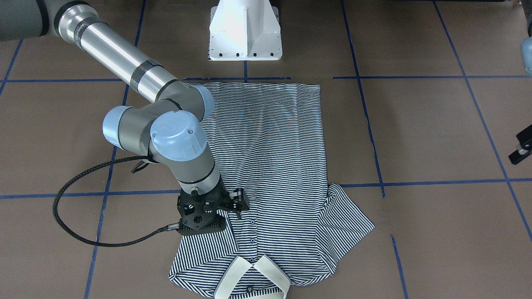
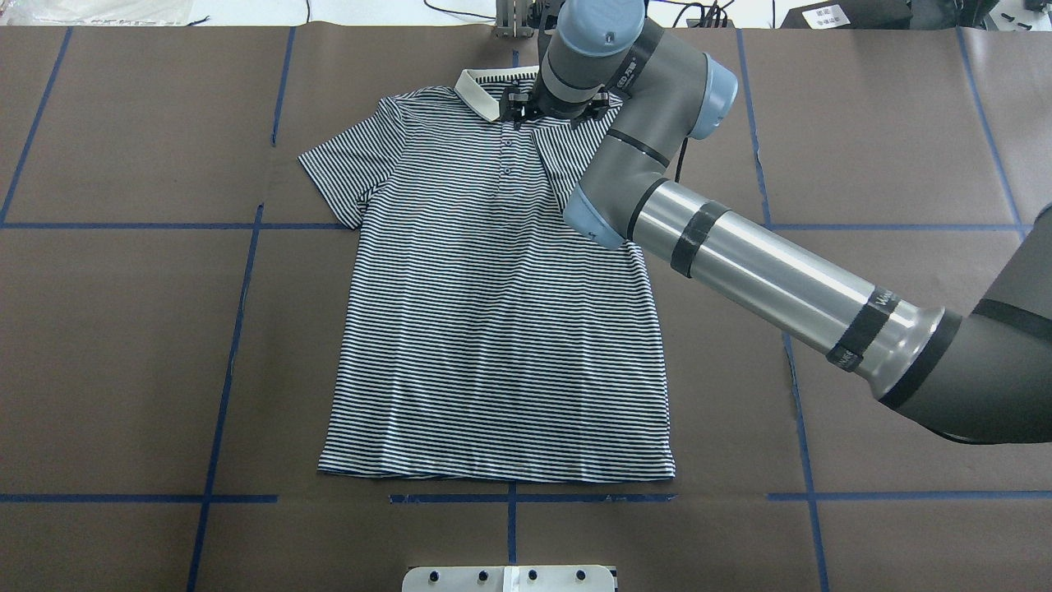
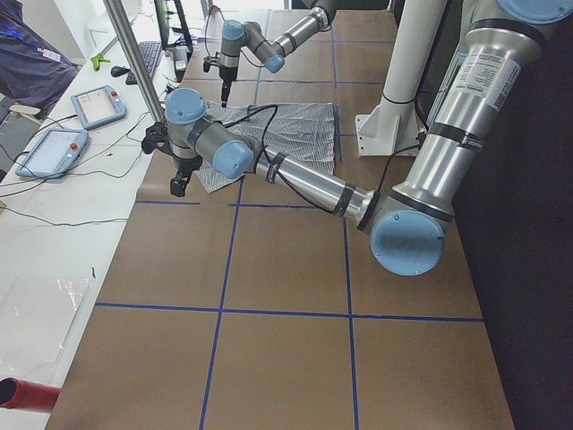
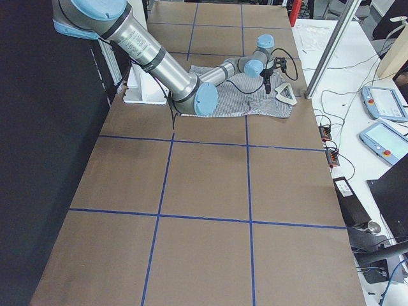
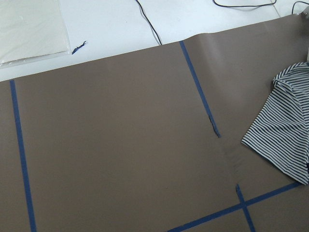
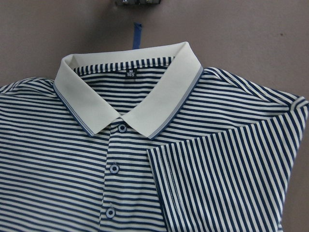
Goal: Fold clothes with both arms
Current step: 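Fold the grasped sleeve with the right gripper inward across the shirt body, then release the sleeve with the right gripper while the left arm reaches toward the other sleeve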
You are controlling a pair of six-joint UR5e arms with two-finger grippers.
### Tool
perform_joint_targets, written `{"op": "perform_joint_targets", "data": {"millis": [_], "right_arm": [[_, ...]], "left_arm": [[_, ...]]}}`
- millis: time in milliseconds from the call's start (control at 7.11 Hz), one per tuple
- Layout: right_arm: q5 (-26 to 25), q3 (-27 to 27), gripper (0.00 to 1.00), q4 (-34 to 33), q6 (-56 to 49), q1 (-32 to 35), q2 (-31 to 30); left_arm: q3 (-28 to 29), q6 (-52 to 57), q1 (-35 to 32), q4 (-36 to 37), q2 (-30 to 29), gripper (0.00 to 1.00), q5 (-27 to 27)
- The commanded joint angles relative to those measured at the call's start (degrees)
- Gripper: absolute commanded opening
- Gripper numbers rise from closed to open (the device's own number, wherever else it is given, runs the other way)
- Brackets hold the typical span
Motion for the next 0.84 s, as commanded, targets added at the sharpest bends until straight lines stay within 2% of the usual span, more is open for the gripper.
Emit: {"op": "perform_joint_targets", "data": {"millis": [0,141,281,422,563,703], "right_arm": [[6.5,11.1,1.0,-5.0,0.5,2.0,-6.4],[6.4,12.0,1.0,-5.0,1.4,2.2,-7.4],[5.6,12.0,1.0,-4.7,1.9,2.0,-7.9],[4.9,12.0,1.0,-4.7,1.9,1.8,-7.9],[4.9,12.0,1.0,-4.6,1.9,2.0,-7.7],[4.9,12.0,1.0,-4.7,1.9,2.4,-7.2]], "left_arm": [[6.1,-20.0,9.7,-13.0,-3.8,1.0,9.5],[10.7,-27.5,14.6,-19.1,-5.2,1.0,17.4],[16.9,-34.1,17.8,-24.9,-7.9,1.0,21.2],[22.8,-38.5,20.4,-27.1,-11.6,1.0,25.1],[26.0,-39.5,23.3,-27.5,-13.7,1.0,30.1],[26.2,-40.1,25.0,-27.4,-13.5,1.0,30.9]]}}
